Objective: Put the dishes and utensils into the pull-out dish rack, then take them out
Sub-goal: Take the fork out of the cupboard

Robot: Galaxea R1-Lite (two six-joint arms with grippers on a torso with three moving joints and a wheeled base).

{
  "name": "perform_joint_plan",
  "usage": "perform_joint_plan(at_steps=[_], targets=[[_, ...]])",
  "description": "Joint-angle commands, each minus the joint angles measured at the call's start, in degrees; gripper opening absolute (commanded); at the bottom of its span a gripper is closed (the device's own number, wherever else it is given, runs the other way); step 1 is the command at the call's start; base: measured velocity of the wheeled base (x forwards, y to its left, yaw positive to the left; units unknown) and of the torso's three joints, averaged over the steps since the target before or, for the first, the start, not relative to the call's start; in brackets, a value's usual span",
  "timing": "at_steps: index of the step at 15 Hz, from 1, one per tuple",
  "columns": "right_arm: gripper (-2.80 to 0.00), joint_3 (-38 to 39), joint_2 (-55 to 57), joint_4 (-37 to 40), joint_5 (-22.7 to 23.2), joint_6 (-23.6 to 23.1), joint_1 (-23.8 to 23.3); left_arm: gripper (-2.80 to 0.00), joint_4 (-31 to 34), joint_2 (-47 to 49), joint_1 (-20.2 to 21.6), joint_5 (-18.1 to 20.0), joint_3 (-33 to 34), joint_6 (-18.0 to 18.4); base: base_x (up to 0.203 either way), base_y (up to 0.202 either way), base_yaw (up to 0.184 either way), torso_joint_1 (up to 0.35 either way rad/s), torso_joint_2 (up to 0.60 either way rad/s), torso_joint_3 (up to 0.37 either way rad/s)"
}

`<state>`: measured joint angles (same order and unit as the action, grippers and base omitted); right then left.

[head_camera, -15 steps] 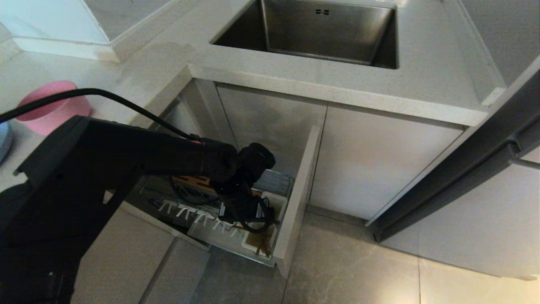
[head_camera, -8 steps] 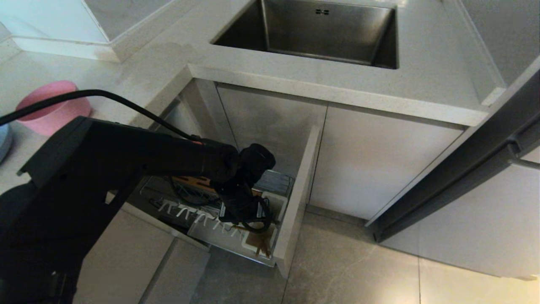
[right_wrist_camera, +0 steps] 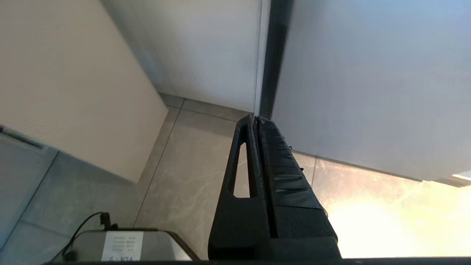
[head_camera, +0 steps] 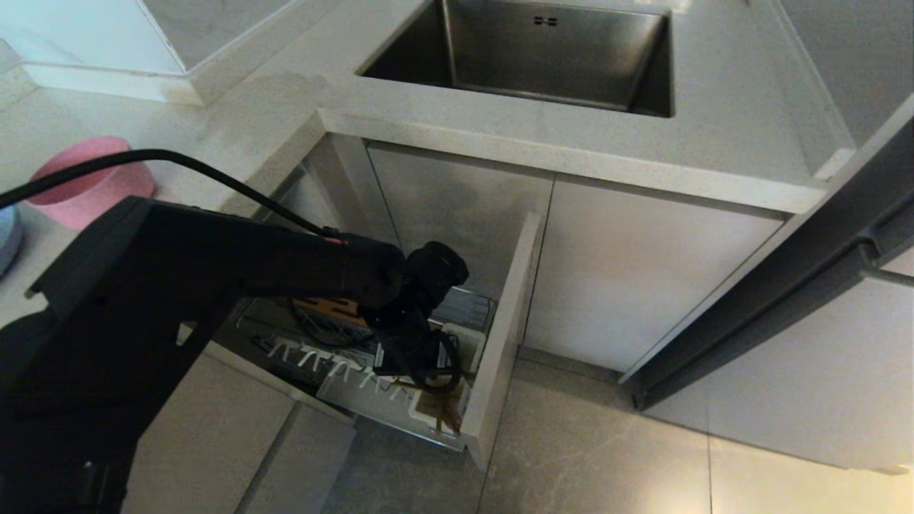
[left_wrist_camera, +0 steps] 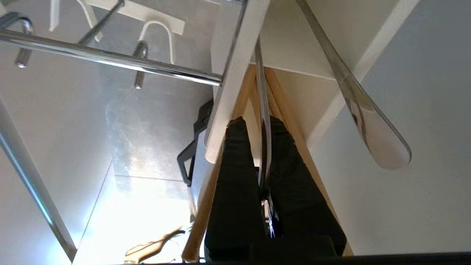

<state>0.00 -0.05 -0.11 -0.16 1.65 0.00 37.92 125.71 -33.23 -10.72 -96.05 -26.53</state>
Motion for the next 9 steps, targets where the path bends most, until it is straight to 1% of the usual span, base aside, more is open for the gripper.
perform_joint_plan(at_steps=[1, 4, 9], targets=[[-2.80, 0.00, -0.04, 0.02, -0.02, 0.02, 0.00, -2.80, 0.22, -0.03, 0.01, -0.26, 0.16, -0.28, 0.000, 0.000, 0.000, 0.000, 0.00, 0.000], [-2.80, 0.00, -0.04, 0.02, -0.02, 0.02, 0.00, -2.80, 0.31, -0.34, -0.08, -0.18, 0.07, -0.20, 0.000, 0.000, 0.000, 0.000, 0.00, 0.000], [-2.80, 0.00, -0.04, 0.02, -0.02, 0.02, 0.00, -2.80, 0.58, -5.44, -0.63, -0.39, 0.07, -0.28, 0.000, 0.000, 0.000, 0.000, 0.00, 0.000]])
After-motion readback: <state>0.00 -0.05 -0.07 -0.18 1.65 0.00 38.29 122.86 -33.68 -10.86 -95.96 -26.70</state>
